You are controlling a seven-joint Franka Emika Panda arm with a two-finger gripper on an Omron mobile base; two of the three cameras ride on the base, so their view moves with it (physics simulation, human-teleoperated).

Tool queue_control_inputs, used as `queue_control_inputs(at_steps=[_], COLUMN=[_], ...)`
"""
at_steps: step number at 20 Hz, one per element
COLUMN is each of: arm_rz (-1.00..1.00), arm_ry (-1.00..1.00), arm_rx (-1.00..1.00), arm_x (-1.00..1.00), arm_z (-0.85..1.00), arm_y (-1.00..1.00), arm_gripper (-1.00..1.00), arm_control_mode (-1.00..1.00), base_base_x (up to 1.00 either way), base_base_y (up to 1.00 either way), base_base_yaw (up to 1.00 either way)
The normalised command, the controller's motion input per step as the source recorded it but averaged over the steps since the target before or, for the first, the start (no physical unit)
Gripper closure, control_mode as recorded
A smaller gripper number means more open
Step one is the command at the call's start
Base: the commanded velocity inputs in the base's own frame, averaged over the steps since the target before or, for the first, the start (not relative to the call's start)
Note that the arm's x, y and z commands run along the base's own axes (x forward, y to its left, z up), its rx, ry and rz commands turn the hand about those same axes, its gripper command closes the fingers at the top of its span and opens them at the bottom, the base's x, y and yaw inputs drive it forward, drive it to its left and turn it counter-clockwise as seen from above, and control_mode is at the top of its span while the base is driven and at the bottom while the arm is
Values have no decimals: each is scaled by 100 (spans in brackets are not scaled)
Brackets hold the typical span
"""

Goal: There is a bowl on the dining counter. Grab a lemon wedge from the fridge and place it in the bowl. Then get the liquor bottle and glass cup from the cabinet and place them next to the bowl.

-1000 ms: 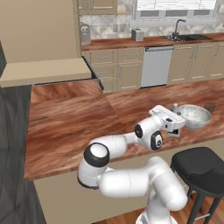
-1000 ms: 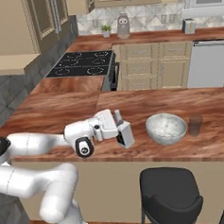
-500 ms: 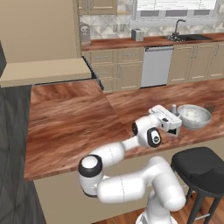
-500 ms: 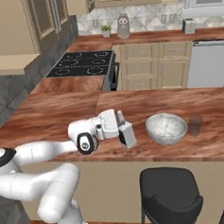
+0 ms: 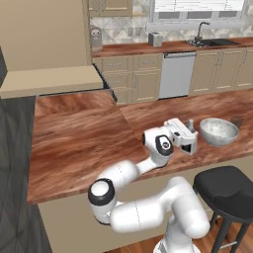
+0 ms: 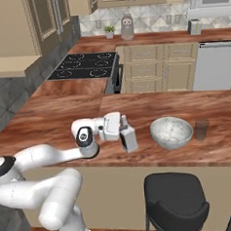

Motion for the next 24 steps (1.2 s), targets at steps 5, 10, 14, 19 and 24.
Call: queue_control_inputs(at_steps=[5,10,14,19,24], arm_rz=[-10,-10,-9,-5,-2], arm_ry=[-1,-3,-6,-6,-7], arm_rx=[3,0,0,0,0], arm_x=[20,41,38,4,0], arm_z=[-26,-17,-24,-60,-55], arm_y=[-9,-18,-24,-5,0], arm_gripper=[100,100,100,100,100], arm_control_mode=[-100,-100,-100,-100,-100], base_base_x=[0,0,0,0,0], base_base_y=[0,0,0,0,0], base_base_yaw=[0,0,0,0,0])
